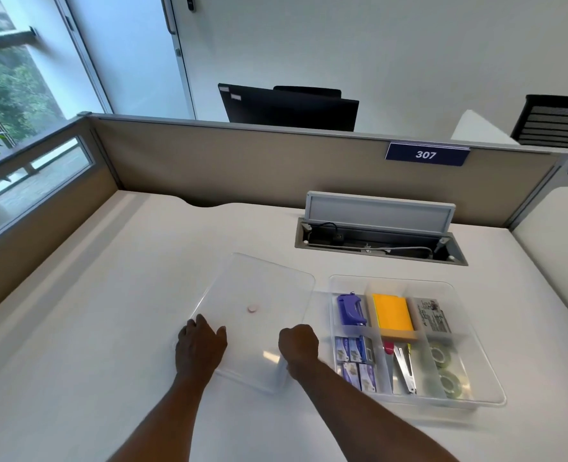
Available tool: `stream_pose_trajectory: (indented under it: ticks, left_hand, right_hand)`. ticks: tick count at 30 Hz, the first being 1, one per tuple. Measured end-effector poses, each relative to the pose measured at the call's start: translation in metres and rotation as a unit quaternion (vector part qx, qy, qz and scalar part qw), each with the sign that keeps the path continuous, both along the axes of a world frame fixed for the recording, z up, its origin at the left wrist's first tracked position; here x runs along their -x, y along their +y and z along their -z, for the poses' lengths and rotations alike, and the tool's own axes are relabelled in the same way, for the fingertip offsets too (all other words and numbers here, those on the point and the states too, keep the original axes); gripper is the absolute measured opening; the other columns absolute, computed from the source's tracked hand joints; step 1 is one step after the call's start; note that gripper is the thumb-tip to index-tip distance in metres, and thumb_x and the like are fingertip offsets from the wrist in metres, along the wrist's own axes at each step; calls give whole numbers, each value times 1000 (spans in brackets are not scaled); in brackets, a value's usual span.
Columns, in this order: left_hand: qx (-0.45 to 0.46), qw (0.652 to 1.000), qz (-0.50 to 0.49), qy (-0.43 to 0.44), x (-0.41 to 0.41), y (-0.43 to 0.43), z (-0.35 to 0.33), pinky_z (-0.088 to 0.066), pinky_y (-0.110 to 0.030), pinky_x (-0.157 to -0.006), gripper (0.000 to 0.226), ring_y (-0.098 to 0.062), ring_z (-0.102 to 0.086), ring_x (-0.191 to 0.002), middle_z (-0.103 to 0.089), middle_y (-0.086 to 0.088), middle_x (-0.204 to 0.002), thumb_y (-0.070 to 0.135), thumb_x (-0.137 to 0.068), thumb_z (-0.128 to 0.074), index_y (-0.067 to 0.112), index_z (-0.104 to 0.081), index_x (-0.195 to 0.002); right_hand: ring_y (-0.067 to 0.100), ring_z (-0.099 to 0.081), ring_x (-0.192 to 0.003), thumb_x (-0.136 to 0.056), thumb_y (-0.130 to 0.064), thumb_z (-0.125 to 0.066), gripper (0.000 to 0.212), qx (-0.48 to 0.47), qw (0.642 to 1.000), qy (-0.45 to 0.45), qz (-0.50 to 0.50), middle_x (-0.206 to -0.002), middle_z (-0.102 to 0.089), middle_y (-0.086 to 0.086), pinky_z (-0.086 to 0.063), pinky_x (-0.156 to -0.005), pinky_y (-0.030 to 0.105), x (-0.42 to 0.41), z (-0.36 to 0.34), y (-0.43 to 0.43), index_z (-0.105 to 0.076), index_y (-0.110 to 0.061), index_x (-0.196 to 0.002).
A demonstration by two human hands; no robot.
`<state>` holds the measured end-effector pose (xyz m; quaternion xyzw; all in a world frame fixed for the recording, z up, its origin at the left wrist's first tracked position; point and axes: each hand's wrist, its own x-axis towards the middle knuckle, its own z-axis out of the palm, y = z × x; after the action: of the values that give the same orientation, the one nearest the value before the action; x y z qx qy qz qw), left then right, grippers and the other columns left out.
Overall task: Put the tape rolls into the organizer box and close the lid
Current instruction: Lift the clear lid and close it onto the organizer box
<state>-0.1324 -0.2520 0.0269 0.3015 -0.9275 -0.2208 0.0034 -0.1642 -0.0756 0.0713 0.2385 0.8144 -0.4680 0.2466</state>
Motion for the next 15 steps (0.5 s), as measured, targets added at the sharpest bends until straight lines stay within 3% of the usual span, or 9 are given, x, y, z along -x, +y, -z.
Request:
stream_pose_trajectory:
  ticks: [1,3,6,8,11,15]
  left_hand:
    - [-4,1000,-9,2,3,-2,-2,-44,-46,-91,46,-40,-51,-110,-59,-22,-112,39,-87,-55,1,-50,-112]
    - [3,1000,-16,-2,5,-6,-3,-44,-45,-90,47,-41,-52,-110,-59,-23,-114,41,-88,-53,0,-51,-113]
    - [17,1000,-19,-4,5,-9,-2,-44,-45,-88,45,-41,-52,-108,-59,-23,-114,41,-90,-49,0,-53,-111]
    - [7,1000,-26,-2,4,-11,-1,-44,-44,-89,42,-41,-52,-109,-59,-23,-115,38,-92,-46,1,-54,-110]
    - [-35,998,-47,9,5,-14,-1,-41,-43,-92,37,-39,-51,-112,-59,-22,-117,34,-94,-40,4,-56,-111]
    - [-81,993,-68,49,12,-14,-9,-40,-43,-94,36,-37,-52,-112,-60,-23,-117,31,-95,-38,5,-58,-110]
  right_hand:
    - [27,-59,-111,-90,-12,-47,26,2,1000,1,10,-97,-61,6,-48,-87,27,4,5,0,-62,-2,-109]
    - [24,-58,-91,-87,-16,-47,33,37,999,-16,16,-74,-51,-1,-48,-76,29,9,5,-1,-60,-2,-114]
    - [22,-51,-80,-85,-14,-48,31,60,997,4,42,-81,-54,4,-47,-72,28,18,1,-3,-60,-2,-110]
    - [24,-53,-72,-82,-8,-49,24,76,996,19,49,-88,-62,8,-47,-65,29,26,-4,-4,-63,-2,-101]
    - [19,-44,-41,-81,-2,-47,16,141,989,36,39,-71,-70,11,-33,-43,20,39,-19,2,-61,-8,-75]
    - [14,-37,-42,-83,-4,-43,23,160,983,94,-13,-66,-68,7,-27,-41,19,57,-45,27,-60,-13,-73]
